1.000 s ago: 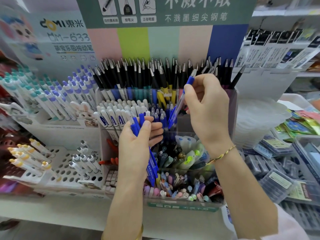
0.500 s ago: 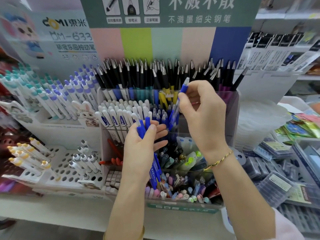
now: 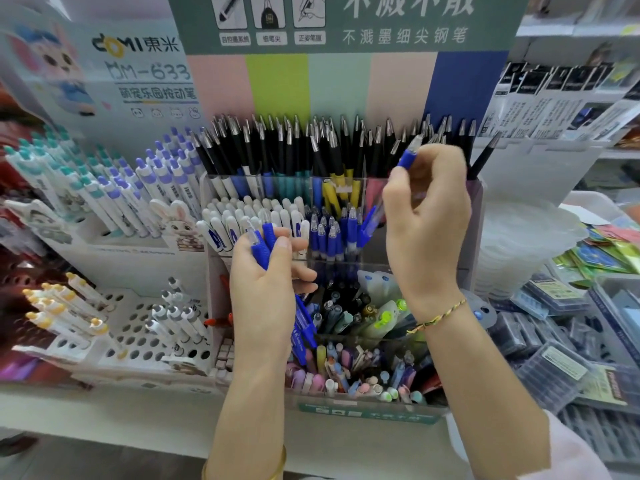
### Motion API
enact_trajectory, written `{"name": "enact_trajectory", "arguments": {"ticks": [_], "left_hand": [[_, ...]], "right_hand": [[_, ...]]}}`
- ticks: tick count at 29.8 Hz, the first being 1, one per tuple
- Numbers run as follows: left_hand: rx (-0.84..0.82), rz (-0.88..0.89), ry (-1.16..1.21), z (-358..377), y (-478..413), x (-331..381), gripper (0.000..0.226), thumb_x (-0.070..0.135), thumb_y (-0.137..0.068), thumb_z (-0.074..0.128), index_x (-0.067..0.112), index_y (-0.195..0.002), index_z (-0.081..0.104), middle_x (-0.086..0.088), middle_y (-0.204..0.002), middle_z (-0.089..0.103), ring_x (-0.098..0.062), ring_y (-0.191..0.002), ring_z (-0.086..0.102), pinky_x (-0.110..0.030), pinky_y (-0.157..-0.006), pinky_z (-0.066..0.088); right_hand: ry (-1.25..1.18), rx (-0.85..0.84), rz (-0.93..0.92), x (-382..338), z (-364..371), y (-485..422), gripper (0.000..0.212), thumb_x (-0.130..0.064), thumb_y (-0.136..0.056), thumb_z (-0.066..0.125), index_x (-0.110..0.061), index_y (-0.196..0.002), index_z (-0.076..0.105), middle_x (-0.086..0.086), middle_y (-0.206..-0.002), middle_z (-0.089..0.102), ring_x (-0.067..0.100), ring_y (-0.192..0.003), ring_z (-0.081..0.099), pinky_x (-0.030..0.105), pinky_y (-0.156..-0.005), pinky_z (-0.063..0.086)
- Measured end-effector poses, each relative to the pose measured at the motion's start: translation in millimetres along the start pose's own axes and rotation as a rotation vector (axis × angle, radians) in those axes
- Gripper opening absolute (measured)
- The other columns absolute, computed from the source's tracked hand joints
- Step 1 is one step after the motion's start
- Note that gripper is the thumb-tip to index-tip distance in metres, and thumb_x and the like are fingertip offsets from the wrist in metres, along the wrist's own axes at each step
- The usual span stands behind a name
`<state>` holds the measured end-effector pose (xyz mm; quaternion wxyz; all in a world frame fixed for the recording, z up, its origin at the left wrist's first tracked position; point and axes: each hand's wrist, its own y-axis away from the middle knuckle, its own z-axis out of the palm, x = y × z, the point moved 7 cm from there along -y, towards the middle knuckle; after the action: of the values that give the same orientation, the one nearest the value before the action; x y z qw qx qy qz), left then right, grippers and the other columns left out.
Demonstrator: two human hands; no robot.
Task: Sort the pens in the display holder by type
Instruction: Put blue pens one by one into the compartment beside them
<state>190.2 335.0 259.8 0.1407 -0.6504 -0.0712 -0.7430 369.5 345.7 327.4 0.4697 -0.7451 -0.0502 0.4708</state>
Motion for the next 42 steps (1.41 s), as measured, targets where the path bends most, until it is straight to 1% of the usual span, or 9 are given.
{"name": "enact_trajectory", "arguments": {"ticks": [5, 9, 11, 14, 17, 21, 32, 38, 42], "left_hand": [[-0.079, -0.005, -0.101, 6, 2, 2, 0.016, 0.008, -0.099, 0.044, 0.019, -0.093, 0.053, 0.002, -0.093, 0.072, -0.008, -0.047, 0.054, -0.021, -0.047, 0.048], [-0.172, -0.038, -0.243, 16, 8, -4, 0.015, 0.012, -0.098, 0.045, 0.023, -0.094, 0.055, 0.006, -0.051, 0.061, -0.005, -0.045, 0.055, -0.018, -0.047, 0.048], [-0.177, -0.017, -0.296, 19, 10, -3, 0.014, 0.014, -0.098, 0.045, 0.025, -0.095, 0.054, 0.003, -0.047, 0.057, -0.004, -0.045, 0.055, -0.016, -0.047, 0.047], [-0.174, 0.020, -0.377, 21, 11, -1, 0.015, 0.016, -0.098, 0.045, 0.027, -0.092, 0.052, -0.004, -0.066, 0.061, -0.001, -0.046, 0.056, -0.016, -0.048, 0.049], [-0.196, -0.014, -0.386, 23, 10, -5, 0.013, 0.017, -0.098, 0.045, 0.026, -0.095, 0.053, -0.006, -0.066, 0.060, -0.001, -0.045, 0.056, -0.016, -0.048, 0.048], [-0.254, -0.036, -0.389, 31, 9, -14, 0.011, 0.017, -0.098, 0.045, 0.025, -0.098, 0.053, -0.009, -0.071, 0.060, -0.002, -0.046, 0.054, -0.017, -0.049, 0.048], [-0.256, -0.045, -0.409, 43, 4, -22, 0.015, 0.018, -0.098, 0.045, 0.030, -0.091, 0.051, -0.014, -0.096, 0.060, 0.001, -0.048, 0.055, -0.016, -0.050, 0.049], [-0.272, -0.063, -0.252, 43, 2, -16, 0.015, 0.014, -0.098, 0.047, 0.023, -0.099, 0.058, 0.002, -0.066, 0.057, -0.004, -0.046, 0.052, -0.017, -0.046, 0.046], [-0.287, -0.101, -0.192, 40, -1, -16, 0.016, 0.013, -0.098, 0.047, 0.021, -0.102, 0.060, 0.005, -0.053, 0.054, -0.006, -0.045, 0.050, -0.019, -0.046, 0.045]], "right_hand": [[0.001, -0.019, 0.064, 9, -1, -1, 0.007, -0.012, -0.091, 0.047, -0.018, -0.091, 0.043, -0.016, -0.075, 0.044, 0.001, -0.068, 0.045, 0.014, -0.062, 0.038], [-0.037, -0.086, 0.148, 16, 5, 1, 0.005, -0.012, -0.093, 0.047, -0.017, -0.092, 0.045, -0.013, -0.074, 0.046, 0.003, -0.067, 0.046, 0.018, -0.061, 0.040], [-0.045, -0.145, 0.211, 22, 10, 4, 0.004, -0.013, -0.094, 0.046, -0.016, -0.092, 0.046, -0.011, -0.074, 0.048, 0.006, -0.066, 0.048, 0.026, -0.061, 0.044], [-0.083, -0.227, 0.337, 30, 16, 10, 0.008, -0.013, -0.095, 0.042, -0.018, -0.090, 0.045, 0.001, -0.073, 0.054, 0.018, -0.062, 0.058, 0.037, -0.057, 0.052], [-0.162, -0.290, 0.464, 38, 22, 17, 0.010, -0.011, -0.096, 0.039, -0.016, -0.091, 0.045, 0.004, -0.069, 0.052, 0.010, -0.048, 0.054, 0.029, -0.045, 0.050], [-0.234, -0.292, 0.557, 45, 26, 21, 0.009, -0.009, -0.095, 0.039, -0.014, -0.093, 0.046, 0.000, -0.068, 0.048, 0.011, -0.045, 0.052, 0.027, -0.042, 0.045], [-0.223, -0.304, 0.526, 43, 23, 19, 0.010, -0.011, -0.096, 0.040, -0.017, -0.092, 0.047, 0.002, -0.070, 0.050, 0.011, -0.049, 0.054, 0.029, -0.046, 0.049], [-0.203, -0.292, 0.518, 46, 22, 17, 0.011, -0.012, -0.096, 0.042, -0.021, -0.090, 0.047, 0.002, -0.073, 0.053, 0.009, -0.054, 0.055, 0.028, -0.049, 0.052], [-0.174, -0.321, 0.517, 47, 24, 19, 0.008, -0.014, -0.096, 0.043, -0.019, -0.094, 0.048, 0.003, -0.081, 0.057, 0.014, -0.066, 0.061, 0.030, -0.055, 0.055]]}}
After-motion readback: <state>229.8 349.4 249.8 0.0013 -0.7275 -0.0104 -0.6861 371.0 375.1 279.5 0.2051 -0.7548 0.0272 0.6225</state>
